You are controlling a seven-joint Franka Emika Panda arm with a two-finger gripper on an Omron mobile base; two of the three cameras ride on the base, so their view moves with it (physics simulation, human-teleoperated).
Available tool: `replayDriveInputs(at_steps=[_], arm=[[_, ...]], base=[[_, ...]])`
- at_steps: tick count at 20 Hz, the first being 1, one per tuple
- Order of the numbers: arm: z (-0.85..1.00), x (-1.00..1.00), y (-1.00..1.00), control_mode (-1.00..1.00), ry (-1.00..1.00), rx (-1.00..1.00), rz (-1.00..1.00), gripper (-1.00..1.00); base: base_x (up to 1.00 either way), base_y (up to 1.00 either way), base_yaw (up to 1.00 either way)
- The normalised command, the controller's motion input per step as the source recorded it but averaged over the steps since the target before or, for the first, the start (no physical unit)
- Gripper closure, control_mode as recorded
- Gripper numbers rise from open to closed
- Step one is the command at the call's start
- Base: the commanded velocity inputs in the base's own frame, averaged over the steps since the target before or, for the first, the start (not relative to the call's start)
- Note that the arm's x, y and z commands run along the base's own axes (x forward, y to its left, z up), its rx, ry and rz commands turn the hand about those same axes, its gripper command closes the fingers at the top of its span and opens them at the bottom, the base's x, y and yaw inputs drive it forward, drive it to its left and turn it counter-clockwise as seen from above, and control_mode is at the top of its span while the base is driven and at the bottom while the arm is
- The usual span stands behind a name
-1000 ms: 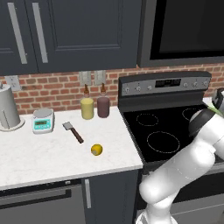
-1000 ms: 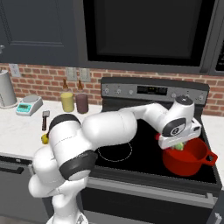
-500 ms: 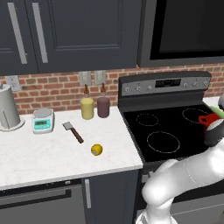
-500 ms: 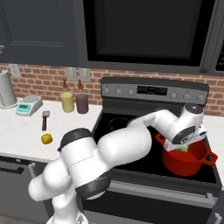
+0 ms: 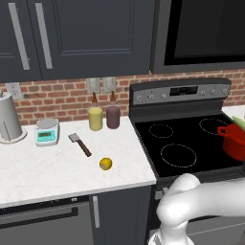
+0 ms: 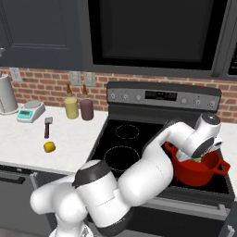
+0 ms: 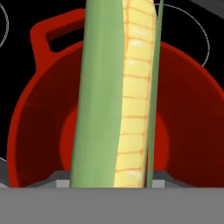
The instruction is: Put the lemon and corn in the pot. Retrieve the spatula and lightly stir the vegetables in the pot.
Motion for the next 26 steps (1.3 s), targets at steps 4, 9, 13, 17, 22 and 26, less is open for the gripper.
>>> replayDriveInputs(at_steps=[4,9,13,17,22,26], arm=[[-0.04,0.00,0.04,-1.00,0.05,0.00,0.00,1.00],[-0.16,0.00,0.00,-1.00,0.01,0.00,0.00,1.00],[-0.13,0.00,0.00,-1.00,0.00,0.00,0.00,1.00],[-0.09,0.00,0.00,-1.00,-0.03,0.00,0.00,1.00],[-0.02,0.00,0.01,-1.00,-0.11,0.01,0.00,1.00],[-0.05,0.00,0.02,-1.00,-0.11,0.01,0.00,1.00]], base=[[0.00,0.00,0.00],[0.00,0.00,0.00],[0.00,0.00,0.00],[0.00,0.00,0.00],[0.00,0.00,0.00],[0.00,0.00,0.00]])
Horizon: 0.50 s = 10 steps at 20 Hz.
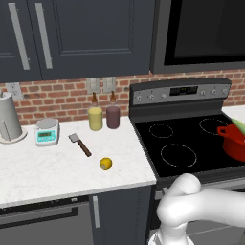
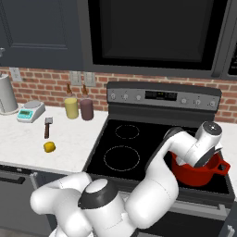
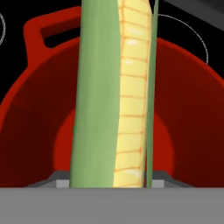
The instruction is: Put the lemon and corn in the pot. Retrieve the spatula and lightly stir the vegetables in the pot.
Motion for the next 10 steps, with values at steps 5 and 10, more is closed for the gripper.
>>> replayDriveInputs(at_steps=[5,10], arm=[[-0.16,0.00,0.00,-1.00,-0.02,0.00,0.00,1.00],[-0.05,0.00,0.00,-1.00,0.00,0.00,0.00,1.00]], base=[[0.00,0.00,0.00],[0.00,0.00,0.00]])
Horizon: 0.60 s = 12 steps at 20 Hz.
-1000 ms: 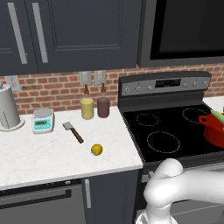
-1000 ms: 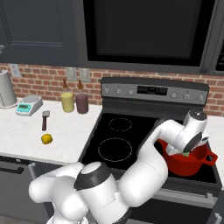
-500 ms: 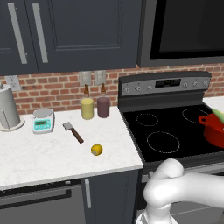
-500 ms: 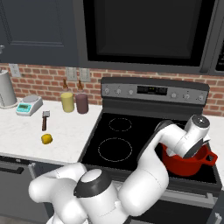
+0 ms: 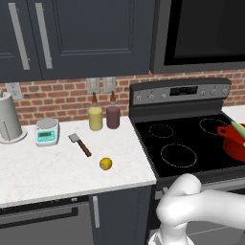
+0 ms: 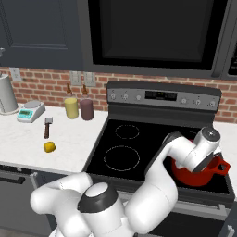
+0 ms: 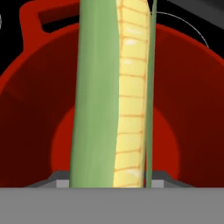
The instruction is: Put the lemon and corn in the pot. Retrieve the spatula and lightly stir the vegetables in the pot.
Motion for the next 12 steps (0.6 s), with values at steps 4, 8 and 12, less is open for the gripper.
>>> replayDriveInputs(at_steps=[4,8,12], arm=[[0.00,0.04,0.00,-1.00,0.03,0.00,0.00,-1.00],[0.00,0.10,0.00,-1.00,0.05,0.00,0.00,-1.00],[0.00,0.08,0.00,-1.00,0.04,0.00,0.00,-1.00]], base=[[0.00,0.00,0.00],[0.00,0.00,0.00],[0.00,0.00,0.00]])
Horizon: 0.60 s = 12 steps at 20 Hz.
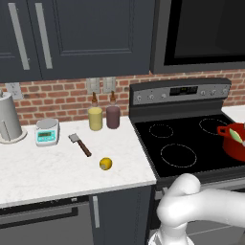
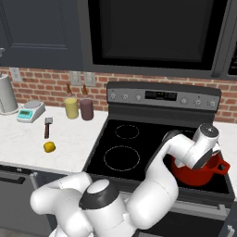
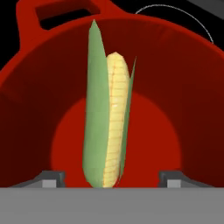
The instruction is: Put the lemon and corn in the pot. Retrieve the spatula and lightly stir the vegetables in the pot.
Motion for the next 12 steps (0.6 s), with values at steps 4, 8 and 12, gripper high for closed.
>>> replayDriveInputs(at_steps=[4,8,12], arm=[[0.00,0.00,0.00,-1.00,0.00,0.00,0.00,-1.00],[0.00,0.00,0.00,-1.00,0.00,0.02,0.00,-1.00],[0.43,0.00,0.00,-1.00,0.00,0.03,0.00,-1.00]], base=[[0.00,0.00,0.00],[0.00,0.00,0.00],[0.00,0.00,0.00]])
